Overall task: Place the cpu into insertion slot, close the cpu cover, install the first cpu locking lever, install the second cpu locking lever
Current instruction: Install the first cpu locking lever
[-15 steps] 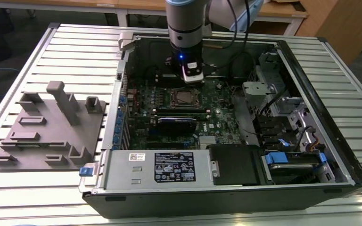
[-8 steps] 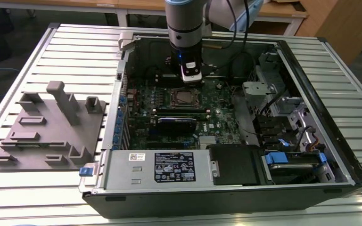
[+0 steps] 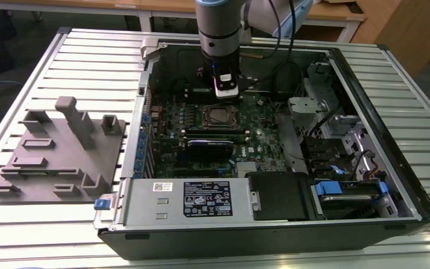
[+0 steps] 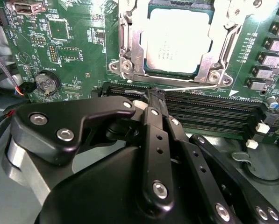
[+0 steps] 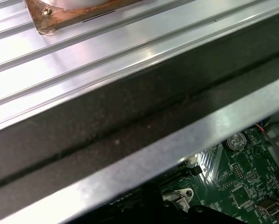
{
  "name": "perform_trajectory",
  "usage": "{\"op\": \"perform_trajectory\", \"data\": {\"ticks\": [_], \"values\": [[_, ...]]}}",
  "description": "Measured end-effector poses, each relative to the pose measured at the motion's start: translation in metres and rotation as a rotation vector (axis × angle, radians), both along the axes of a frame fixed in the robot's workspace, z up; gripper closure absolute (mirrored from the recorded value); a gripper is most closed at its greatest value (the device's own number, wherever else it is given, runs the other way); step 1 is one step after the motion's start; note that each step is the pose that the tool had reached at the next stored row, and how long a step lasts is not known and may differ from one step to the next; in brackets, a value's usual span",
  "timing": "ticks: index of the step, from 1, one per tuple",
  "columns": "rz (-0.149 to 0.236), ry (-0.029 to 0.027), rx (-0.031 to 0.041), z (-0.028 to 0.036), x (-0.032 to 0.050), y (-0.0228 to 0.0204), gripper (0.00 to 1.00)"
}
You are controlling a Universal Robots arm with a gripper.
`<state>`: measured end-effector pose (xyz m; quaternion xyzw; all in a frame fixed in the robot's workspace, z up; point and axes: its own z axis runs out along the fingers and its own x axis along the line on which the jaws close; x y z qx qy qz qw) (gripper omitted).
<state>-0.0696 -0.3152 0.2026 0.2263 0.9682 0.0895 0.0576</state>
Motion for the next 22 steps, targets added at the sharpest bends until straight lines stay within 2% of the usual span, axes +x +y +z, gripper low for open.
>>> {"op": "perform_trajectory", "data": {"ticks": [22], "values": [[-0.001,-0.0018,-0.0016,-0.0019,-0.0002,0.0001,0.9]]}}
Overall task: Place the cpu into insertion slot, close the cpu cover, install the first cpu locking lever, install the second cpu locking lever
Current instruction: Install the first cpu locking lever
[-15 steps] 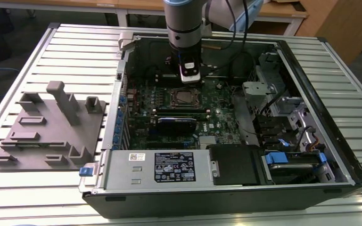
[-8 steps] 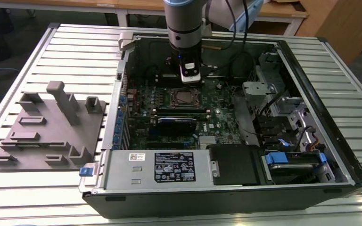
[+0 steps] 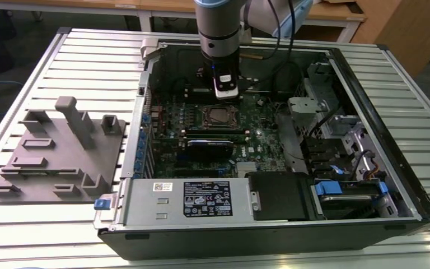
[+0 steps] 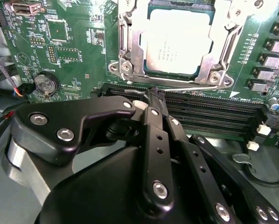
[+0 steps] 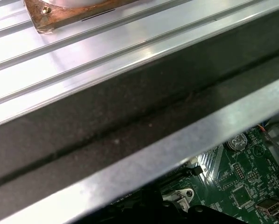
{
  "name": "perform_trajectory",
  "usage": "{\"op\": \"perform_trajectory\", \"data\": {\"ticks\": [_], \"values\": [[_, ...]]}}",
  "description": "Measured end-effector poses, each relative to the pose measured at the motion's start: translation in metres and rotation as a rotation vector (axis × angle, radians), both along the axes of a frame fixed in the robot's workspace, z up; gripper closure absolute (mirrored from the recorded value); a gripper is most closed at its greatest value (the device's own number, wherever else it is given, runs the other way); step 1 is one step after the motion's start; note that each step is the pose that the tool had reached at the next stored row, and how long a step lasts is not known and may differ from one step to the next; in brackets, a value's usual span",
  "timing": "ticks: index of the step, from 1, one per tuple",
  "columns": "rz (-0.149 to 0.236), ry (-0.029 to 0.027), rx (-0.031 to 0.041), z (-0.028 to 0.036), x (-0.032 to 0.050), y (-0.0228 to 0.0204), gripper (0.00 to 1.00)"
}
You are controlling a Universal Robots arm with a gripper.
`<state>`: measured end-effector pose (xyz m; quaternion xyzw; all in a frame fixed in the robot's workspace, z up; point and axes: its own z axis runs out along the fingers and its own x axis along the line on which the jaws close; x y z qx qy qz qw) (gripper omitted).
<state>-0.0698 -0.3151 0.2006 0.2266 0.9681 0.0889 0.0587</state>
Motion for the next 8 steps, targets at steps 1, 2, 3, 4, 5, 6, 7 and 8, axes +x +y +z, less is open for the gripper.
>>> {"op": "perform_trajectory", "data": {"ticks": [1,2,3,4,5,6,7,8], "values": [[0.0,0.0,-0.0001,0.0,-0.0001,0.0,0.9],[0.0,0.0,-0.0001,0.0,-0.0002,0.0,0.9],[0.0,-0.0001,-0.0003,0.0,-0.0004,0.0,0.9],[0.0,-0.0003,-0.0014,0.0,-0.0004,0.0,0.9],[0.0,-0.0006,-0.0032,-0.0001,-0.0004,0.0,0.9],[0.0,-0.0008,-0.0051,-0.0001,-0.0004,0.0,0.9],[0.0,-0.0008,-0.007,-0.0001,-0.0004,0.0,0.9],[0.0,-0.0008,-0.0089,-0.0001,-0.0004,0.0,0.9]]}}
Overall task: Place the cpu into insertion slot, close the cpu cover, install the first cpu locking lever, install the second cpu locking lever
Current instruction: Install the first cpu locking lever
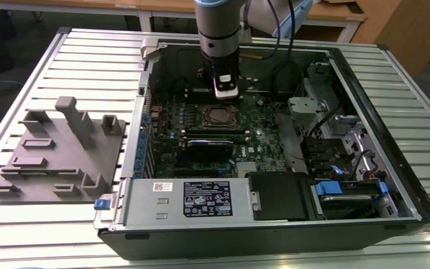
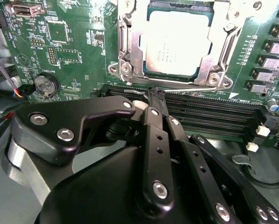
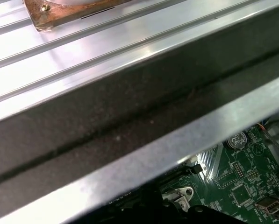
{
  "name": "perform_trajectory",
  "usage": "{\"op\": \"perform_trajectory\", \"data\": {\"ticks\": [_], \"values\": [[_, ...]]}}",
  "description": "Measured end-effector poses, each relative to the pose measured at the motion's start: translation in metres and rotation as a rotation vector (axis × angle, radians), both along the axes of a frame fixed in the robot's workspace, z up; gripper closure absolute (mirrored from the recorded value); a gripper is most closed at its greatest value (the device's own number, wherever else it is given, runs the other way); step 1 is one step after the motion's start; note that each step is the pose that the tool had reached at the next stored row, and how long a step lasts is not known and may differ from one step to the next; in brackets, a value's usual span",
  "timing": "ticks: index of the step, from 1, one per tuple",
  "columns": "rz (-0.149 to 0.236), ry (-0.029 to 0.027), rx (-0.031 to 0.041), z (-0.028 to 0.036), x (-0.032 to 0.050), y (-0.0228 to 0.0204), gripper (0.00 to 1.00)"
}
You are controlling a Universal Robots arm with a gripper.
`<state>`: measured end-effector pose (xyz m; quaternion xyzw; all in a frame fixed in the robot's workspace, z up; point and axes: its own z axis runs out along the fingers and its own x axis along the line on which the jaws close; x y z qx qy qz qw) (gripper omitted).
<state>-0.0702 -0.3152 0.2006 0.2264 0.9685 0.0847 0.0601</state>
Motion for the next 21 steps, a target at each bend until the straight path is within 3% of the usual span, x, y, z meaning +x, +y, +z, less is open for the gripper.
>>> {"op": "perform_trajectory", "data": {"ticks": [4,14,21], "values": [[0.0,0.0,-0.0069,-0.0001,0.0001,0.0,0.9],[-0.003,-0.0002,-0.0069,0.0013,0.0001,0.0002,0.9],[-0.069,0.0003,-0.0073,0.0011,0.0,0.0013,0.9]]}}
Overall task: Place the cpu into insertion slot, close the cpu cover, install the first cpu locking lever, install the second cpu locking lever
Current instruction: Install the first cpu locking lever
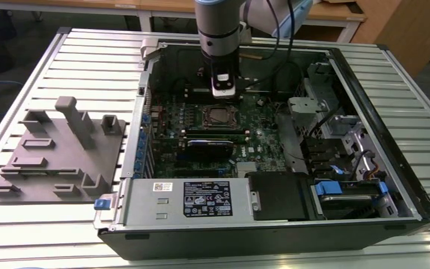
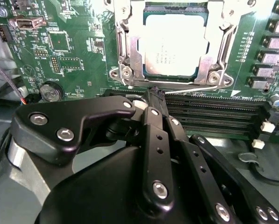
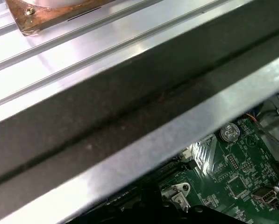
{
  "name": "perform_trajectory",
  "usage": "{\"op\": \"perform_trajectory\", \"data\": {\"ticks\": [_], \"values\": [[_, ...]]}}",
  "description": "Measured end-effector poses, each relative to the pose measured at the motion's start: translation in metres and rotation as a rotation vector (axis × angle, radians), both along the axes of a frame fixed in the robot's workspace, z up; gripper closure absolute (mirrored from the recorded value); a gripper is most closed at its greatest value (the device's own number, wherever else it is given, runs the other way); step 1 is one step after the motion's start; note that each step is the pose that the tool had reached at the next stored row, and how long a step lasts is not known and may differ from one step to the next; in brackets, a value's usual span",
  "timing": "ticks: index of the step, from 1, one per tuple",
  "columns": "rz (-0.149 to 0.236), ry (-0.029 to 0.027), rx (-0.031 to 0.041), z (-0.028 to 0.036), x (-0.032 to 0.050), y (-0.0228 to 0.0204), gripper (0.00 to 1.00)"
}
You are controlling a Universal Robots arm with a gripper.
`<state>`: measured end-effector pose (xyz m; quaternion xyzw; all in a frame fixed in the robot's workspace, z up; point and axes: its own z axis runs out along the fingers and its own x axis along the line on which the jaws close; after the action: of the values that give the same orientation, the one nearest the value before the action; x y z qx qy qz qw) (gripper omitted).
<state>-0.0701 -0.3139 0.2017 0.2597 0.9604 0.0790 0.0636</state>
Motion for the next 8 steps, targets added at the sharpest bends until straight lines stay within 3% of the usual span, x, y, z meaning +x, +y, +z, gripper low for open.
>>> {"op": "perform_trajectory", "data": {"ticks": [8], "values": [[-0.012,-0.0001,0.0002,-0.0001,-0.0011,0.0038,0.9]]}}
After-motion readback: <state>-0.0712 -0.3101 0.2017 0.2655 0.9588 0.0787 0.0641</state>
